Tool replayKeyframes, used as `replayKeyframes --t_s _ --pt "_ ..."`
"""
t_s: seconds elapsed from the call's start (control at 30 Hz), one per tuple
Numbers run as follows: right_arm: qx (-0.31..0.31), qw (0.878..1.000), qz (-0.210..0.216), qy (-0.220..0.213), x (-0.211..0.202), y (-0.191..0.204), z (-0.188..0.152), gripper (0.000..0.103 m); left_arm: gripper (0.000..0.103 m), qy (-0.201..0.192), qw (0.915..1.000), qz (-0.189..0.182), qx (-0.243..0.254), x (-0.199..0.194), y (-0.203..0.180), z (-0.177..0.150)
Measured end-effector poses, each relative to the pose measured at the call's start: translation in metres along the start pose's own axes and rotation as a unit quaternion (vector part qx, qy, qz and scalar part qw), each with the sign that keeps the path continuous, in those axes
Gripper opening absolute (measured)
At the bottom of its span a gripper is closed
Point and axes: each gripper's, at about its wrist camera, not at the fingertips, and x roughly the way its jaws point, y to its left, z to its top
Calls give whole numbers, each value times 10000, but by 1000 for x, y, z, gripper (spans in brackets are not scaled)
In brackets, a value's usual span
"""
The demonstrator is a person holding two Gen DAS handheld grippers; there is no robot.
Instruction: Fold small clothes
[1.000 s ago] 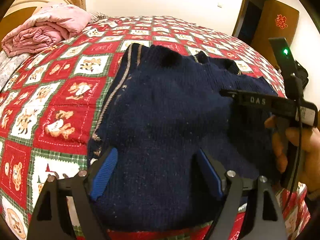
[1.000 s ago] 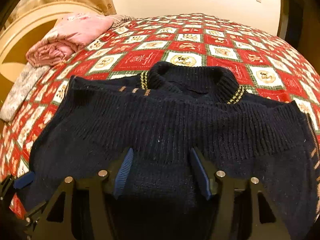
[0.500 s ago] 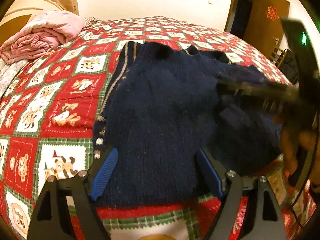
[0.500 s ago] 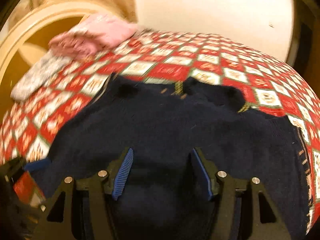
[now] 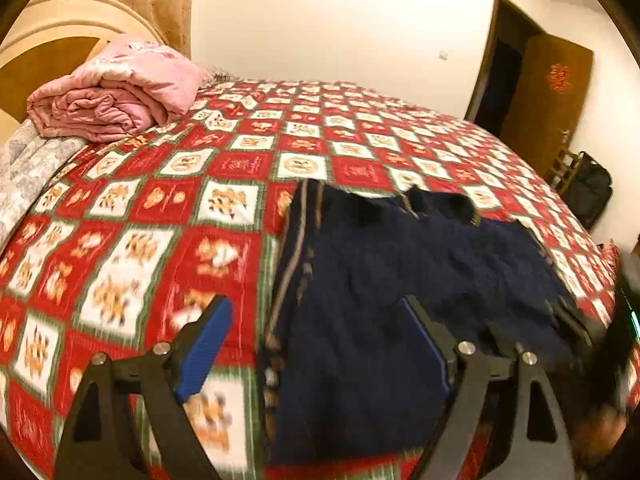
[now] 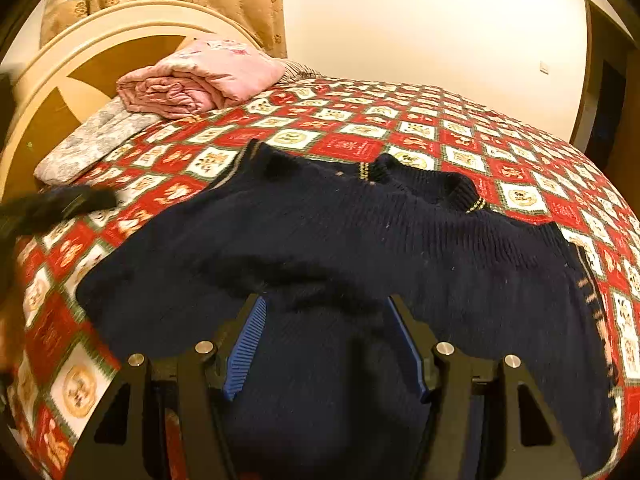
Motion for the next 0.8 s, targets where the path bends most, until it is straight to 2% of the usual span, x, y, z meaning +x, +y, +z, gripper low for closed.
replayKeyframes --t_s 0.1,0.3,0.47,0.53,0.57,0.63,0.7,0.73,0.77,0.8 --pt "-131 9998 126 12 -6 9 -8 62 87 389 9992 -48 -17 38 -1 25" --pt "-315 9988 345 114 -15 20 -22 62 86 984 9947 -154 261 89 -16 40" --pt "-490 9971 533 244 -19 33 -32 62 86 1407 9897 -267 35 124 -5 51" --pt "-646 9958 584 272 -21 42 -36 62 85 1418 9897 -158 -64 131 4 56" --pt "-760 9947 627 279 -22 50 -38 62 85 1468 9886 -283 -160 135 9 58" --pt "-945 9928 689 271 -23 63 -39 62 85 1869 9783 -767 -468 151 20 59" --pt "-1191 9902 690 218 -25 79 -41 62 84 1929 9750 -973 -510 154 22 60" --pt "-1283 9893 666 202 -25 85 -42 62 82 1951 9741 -1058 -439 155 21 61" --pt "-1405 9879 634 185 -25 93 -44 62 75 1970 9732 -1118 -392 155 19 62" --pt "-1479 9869 626 176 -25 98 -45 62 62 1989 9721 -1193 -335 155 17 61"
